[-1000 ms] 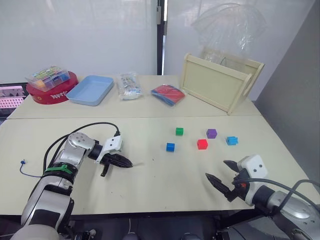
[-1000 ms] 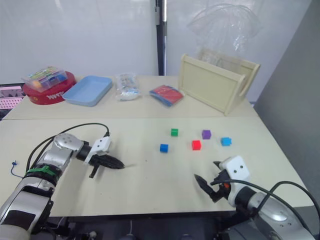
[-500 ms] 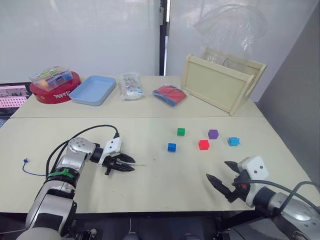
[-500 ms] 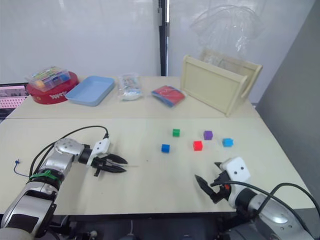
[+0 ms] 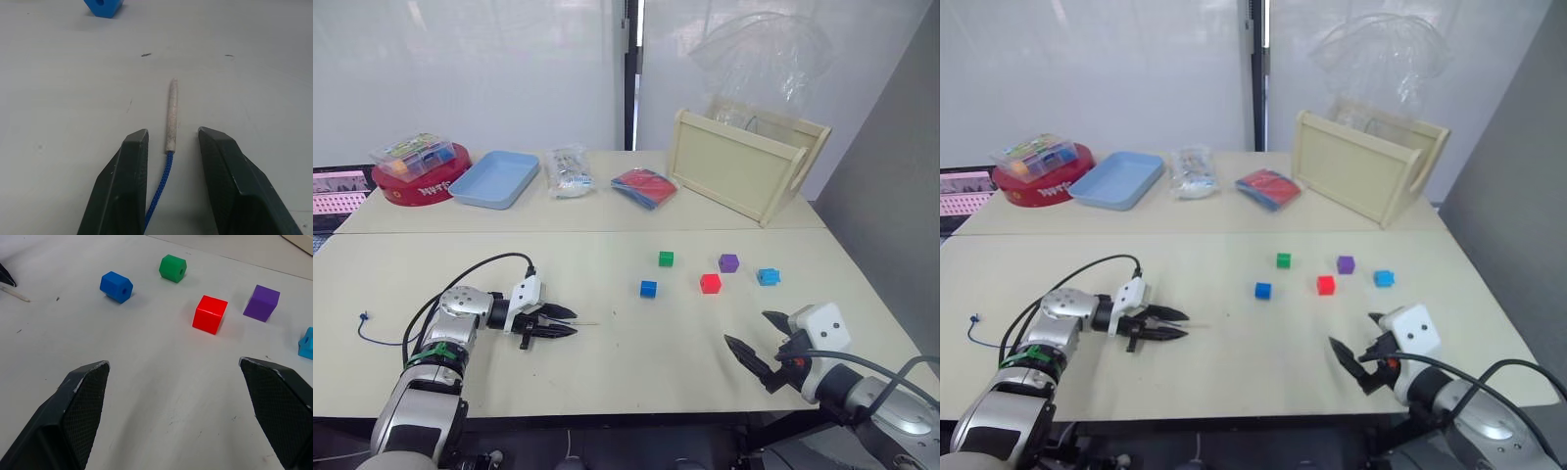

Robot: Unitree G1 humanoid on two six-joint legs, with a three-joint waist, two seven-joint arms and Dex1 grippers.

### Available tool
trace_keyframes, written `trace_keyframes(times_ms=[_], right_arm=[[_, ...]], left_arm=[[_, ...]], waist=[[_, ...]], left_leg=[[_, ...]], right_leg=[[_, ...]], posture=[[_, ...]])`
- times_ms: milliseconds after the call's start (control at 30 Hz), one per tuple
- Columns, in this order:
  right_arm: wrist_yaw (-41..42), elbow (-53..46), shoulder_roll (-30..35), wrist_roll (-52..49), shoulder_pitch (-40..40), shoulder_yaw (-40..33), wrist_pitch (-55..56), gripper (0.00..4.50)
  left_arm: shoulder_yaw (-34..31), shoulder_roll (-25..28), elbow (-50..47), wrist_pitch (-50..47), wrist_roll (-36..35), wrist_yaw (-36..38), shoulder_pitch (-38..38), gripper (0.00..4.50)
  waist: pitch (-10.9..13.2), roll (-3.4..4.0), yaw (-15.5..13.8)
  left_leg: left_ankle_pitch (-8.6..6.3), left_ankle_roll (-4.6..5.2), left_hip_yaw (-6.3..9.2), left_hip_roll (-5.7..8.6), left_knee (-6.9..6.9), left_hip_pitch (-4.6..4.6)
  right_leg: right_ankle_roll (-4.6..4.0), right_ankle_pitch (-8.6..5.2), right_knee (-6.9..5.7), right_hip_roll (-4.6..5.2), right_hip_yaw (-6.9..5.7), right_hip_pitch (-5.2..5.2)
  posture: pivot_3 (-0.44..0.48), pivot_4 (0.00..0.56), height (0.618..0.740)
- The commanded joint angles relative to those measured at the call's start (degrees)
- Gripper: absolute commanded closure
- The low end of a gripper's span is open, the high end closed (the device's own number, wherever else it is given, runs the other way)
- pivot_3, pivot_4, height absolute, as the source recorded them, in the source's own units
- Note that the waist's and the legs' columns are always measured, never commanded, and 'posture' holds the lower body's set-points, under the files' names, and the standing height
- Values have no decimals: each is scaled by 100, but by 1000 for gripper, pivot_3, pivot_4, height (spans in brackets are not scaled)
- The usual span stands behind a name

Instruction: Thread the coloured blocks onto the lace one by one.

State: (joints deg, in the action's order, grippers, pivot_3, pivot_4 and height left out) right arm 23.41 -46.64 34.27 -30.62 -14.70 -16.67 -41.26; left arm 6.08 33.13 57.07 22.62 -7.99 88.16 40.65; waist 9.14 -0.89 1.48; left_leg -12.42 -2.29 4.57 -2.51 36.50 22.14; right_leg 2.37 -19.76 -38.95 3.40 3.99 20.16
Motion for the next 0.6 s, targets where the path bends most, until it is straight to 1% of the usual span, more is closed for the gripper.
trace_keyframes(times_ms=[33,133,233,467,600], right_arm=[[-23,-221,15,-68,66,-174,65,0],[-27,-232,14,-78,81,-187,57,0],[-21,-208,10,-71,87,-188,65,0],[-102,-107,-91,29,96,-103,136,0],[-484,175,-216,389,258,-69,109,0]], left_arm=[[240,96,406,-113,507,-209,-173,2777],[268,99,435,-83,526,-191,-207,3522],[264,74,399,-62,464,-121,-228,4479],[84,43,196,-310,208,1,91,4479],[-7,86,-150,-627,81,83,274,4479]], waist=[[-8,9,7],[-14,16,23],[-15,17,66],[-16,19,80],[-13,15,79]], left_leg=[[0,0,0,0,0,0],[0,1,-1,0,-1,0],[-1,1,-1,0,-3,1],[-1,1,0,1,-10,4],[-1,1,0,1,-10,14]], right_leg=[[0,0,0,0,0,0],[0,0,1,0,0,0],[1,-1,2,0,1,0],[1,-1,6,0,0,3],[1,-1,8,0,-1,11]], posture=[[0,150,740],[0,150,740],[0,150,740],[0,150,740],[0,150,740]])
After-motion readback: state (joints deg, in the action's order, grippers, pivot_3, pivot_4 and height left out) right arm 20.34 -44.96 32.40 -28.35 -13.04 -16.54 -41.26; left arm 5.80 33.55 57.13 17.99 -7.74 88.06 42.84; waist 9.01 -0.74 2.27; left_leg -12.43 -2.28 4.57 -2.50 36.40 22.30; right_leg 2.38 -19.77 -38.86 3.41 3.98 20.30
